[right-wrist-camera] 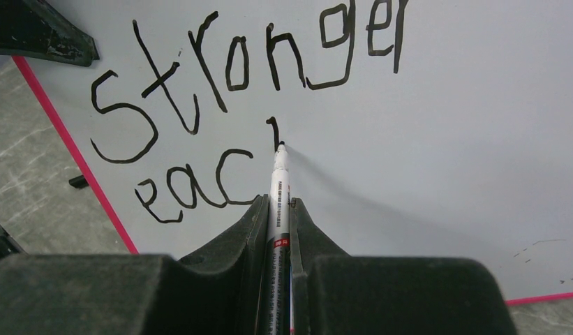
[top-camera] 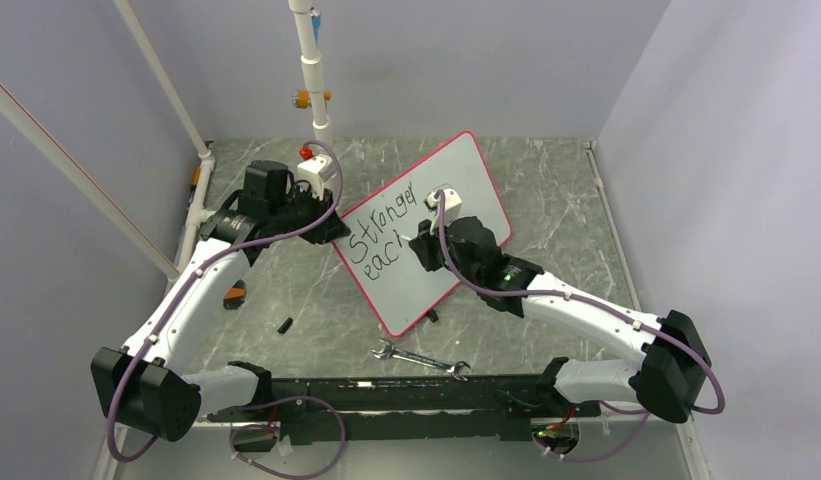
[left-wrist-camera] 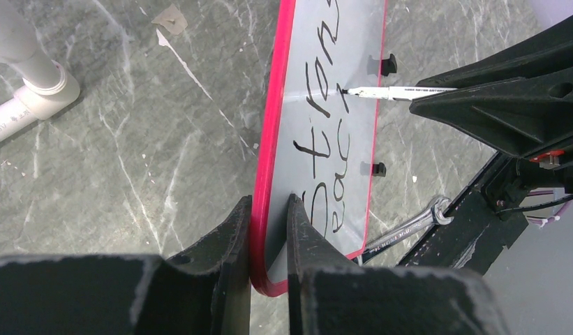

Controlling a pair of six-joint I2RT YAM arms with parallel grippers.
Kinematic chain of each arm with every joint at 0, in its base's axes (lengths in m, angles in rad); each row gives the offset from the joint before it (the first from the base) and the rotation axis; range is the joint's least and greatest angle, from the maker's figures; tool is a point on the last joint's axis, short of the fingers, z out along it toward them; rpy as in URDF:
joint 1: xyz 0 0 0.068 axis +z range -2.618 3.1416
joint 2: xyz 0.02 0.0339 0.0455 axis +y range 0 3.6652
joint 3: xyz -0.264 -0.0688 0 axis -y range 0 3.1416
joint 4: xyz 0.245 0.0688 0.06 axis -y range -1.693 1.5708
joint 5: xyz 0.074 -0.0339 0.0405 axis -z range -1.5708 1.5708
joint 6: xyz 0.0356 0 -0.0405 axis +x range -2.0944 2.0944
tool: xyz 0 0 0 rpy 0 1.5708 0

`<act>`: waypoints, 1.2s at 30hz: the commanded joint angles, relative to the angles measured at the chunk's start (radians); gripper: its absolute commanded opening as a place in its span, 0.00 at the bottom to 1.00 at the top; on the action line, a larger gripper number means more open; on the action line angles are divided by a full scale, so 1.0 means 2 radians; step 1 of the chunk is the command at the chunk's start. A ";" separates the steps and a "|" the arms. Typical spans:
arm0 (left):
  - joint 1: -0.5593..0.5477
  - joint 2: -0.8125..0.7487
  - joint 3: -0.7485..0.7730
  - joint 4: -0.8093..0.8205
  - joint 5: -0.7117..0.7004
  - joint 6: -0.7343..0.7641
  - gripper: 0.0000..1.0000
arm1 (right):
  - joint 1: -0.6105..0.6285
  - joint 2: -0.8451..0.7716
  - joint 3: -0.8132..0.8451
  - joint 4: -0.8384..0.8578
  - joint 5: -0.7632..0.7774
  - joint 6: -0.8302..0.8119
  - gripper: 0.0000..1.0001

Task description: Write a sentence on the whiteboard

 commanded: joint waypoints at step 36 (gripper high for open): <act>0.005 -0.014 0.002 0.019 -0.086 0.054 0.00 | -0.008 -0.081 -0.055 -0.037 0.001 0.031 0.00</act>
